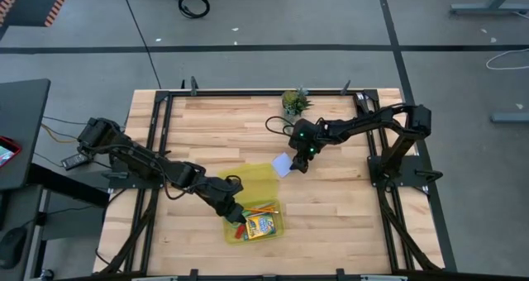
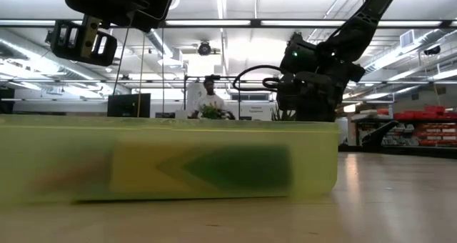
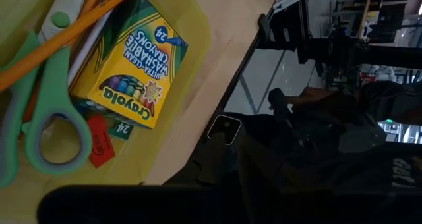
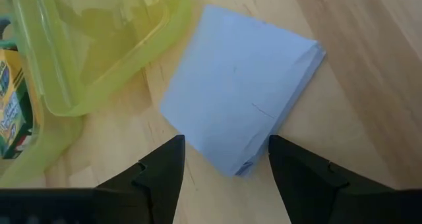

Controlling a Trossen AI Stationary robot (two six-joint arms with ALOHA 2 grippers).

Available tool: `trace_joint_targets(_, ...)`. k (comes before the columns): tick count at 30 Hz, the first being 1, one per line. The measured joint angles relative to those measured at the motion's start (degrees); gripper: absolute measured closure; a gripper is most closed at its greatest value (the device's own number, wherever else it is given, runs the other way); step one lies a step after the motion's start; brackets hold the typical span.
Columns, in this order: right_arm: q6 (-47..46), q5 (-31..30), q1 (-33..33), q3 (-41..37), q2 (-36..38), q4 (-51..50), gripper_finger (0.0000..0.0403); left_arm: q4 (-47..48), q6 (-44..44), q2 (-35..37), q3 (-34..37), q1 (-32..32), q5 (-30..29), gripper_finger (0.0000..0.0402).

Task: Pack school essentials
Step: Put the violet sticky notes into the yellow supply box

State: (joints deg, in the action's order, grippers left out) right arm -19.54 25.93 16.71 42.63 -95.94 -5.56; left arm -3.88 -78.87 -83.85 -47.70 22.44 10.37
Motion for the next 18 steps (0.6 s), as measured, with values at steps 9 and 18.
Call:
trace_joint_targets(9, 0.0, 1.2, 0.1, 0.0, 0.0, 0.1, 0.0178, 0.0, -1.5, 0.0, 0.0, 0.0, 0.0, 0.0356)
trace_joint_targets(18, -0.7, 2.9, 0.4, 0.0, 0.0, 1.0, 0.0178, 0.0, -1.5, 0.0, 0.0, 0.0, 0.0, 0.0358)
